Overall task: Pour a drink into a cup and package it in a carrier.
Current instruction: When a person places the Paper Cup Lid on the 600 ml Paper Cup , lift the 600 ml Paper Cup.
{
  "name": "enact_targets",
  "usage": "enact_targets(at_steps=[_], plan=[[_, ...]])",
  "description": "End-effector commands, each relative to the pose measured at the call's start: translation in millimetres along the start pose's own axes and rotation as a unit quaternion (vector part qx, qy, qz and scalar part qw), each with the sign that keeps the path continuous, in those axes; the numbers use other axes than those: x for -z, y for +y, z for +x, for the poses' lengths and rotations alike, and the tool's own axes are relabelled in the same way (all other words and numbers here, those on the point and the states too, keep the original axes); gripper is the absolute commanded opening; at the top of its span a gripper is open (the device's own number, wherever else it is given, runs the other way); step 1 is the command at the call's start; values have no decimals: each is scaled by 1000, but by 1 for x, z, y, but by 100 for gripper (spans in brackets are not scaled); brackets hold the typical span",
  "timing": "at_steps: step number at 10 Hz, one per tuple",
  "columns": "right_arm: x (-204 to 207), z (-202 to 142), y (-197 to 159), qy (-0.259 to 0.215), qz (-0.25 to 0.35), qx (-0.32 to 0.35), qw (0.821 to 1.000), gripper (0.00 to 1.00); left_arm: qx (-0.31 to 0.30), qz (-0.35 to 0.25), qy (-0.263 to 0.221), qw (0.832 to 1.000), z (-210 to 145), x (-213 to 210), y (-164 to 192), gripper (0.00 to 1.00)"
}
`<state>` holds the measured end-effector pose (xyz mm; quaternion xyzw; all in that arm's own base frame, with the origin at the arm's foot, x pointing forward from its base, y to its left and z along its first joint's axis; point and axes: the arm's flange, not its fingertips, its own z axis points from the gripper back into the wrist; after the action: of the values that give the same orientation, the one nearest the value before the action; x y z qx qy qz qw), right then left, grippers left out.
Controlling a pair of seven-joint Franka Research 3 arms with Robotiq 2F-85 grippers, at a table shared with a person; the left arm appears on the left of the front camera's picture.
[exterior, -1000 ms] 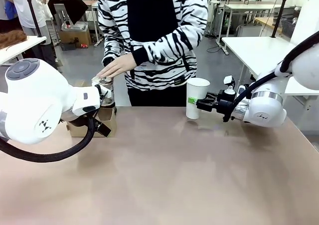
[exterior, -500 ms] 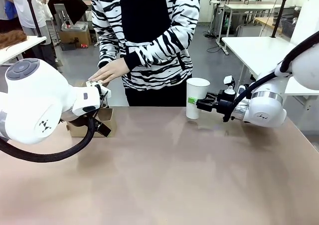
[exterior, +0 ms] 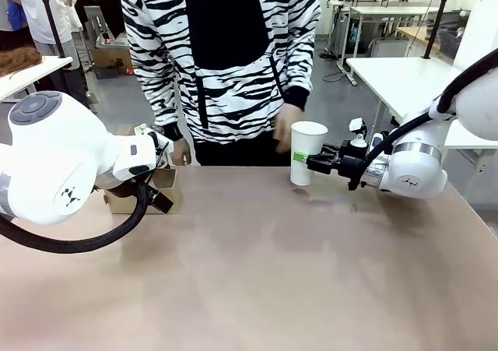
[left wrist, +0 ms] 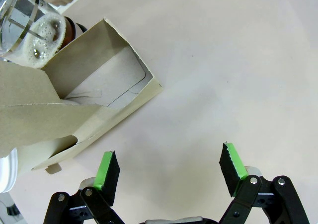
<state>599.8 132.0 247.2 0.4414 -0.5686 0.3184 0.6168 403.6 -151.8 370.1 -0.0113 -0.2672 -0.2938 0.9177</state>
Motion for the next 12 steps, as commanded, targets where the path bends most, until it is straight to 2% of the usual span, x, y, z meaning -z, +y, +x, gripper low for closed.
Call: enact_targets(at_steps=[1,12], plan=[[2,3,1,-3,0,-1,1000,80,0,-1,-1,1000,0,0,0,100],[2,3,1,-3,0,-1,1000,80,0,-1,-1,1000,0,0,0,100]])
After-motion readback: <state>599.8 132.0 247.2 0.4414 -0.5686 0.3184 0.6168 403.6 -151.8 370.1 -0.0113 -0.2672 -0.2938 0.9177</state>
